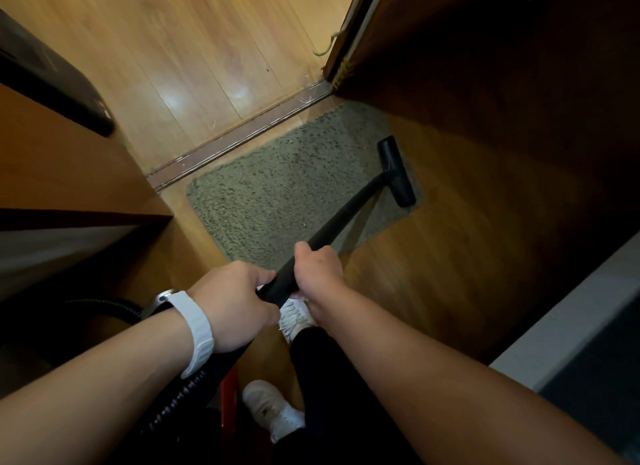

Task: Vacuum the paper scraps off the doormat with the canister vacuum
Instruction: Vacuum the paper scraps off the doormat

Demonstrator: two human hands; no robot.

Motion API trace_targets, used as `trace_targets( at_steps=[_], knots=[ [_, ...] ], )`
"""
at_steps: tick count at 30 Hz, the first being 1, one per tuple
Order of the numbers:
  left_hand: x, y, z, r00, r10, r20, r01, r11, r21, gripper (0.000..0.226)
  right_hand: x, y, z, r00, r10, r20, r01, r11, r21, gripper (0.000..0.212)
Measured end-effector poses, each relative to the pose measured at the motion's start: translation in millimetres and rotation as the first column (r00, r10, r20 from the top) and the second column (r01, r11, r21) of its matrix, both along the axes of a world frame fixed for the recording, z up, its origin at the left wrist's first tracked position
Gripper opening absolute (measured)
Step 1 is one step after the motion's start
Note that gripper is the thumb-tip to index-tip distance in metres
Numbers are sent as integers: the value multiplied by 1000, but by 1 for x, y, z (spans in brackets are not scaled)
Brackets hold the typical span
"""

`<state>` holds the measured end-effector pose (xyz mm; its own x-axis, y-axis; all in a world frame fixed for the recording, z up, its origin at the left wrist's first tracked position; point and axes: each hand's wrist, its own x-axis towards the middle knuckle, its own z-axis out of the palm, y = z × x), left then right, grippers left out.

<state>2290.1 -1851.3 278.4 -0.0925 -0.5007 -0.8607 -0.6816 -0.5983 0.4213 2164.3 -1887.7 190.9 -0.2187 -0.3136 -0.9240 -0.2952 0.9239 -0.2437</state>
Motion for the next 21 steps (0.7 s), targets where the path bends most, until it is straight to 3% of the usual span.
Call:
trace_targets(
  at_steps=[21],
  knots=[
    [14, 17, -8, 997, 70, -26, -70, 998, -6, 35, 10, 15, -3, 998, -67, -19, 65, 996, -65, 37]
  ],
)
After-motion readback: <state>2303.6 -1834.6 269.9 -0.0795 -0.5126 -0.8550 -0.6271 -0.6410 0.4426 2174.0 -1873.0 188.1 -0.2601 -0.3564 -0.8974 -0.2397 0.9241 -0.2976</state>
